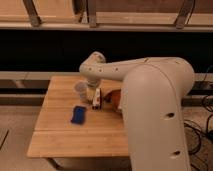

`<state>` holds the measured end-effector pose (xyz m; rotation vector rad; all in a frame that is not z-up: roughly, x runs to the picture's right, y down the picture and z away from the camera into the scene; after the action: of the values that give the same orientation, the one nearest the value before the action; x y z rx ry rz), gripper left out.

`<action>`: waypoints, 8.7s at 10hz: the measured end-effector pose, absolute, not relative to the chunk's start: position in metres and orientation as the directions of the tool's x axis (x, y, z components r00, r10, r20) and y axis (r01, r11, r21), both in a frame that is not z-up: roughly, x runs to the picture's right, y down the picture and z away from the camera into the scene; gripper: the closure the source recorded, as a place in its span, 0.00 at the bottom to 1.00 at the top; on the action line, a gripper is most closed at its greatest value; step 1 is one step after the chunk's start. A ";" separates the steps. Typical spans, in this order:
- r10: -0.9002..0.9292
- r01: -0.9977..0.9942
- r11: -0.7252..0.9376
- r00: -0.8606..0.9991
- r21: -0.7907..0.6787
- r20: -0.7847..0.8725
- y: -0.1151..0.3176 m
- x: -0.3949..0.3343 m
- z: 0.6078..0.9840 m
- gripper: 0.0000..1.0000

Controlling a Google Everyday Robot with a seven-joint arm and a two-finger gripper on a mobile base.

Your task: Drag the pepper across the table

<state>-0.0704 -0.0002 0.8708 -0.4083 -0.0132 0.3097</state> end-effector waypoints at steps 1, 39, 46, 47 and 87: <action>0.299 -0.294 0.872 0.953 -0.393 -0.049 0.000 -0.070 0.871 0.20; 0.158 -0.246 0.777 0.967 -0.580 -0.198 0.028 0.005 0.945 0.20; 0.131 -0.225 0.721 0.973 -0.655 -0.190 0.051 0.017 0.967 0.20; 0.123 -0.231 0.701 0.971 -0.675 -0.204 0.059 0.021 0.970 0.20; 0.127 -0.028 0.683 0.989 -0.730 0.080 0.097 -0.129 0.909 1.00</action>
<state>-0.1290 0.0969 0.9091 -0.8148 -0.1280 0.0874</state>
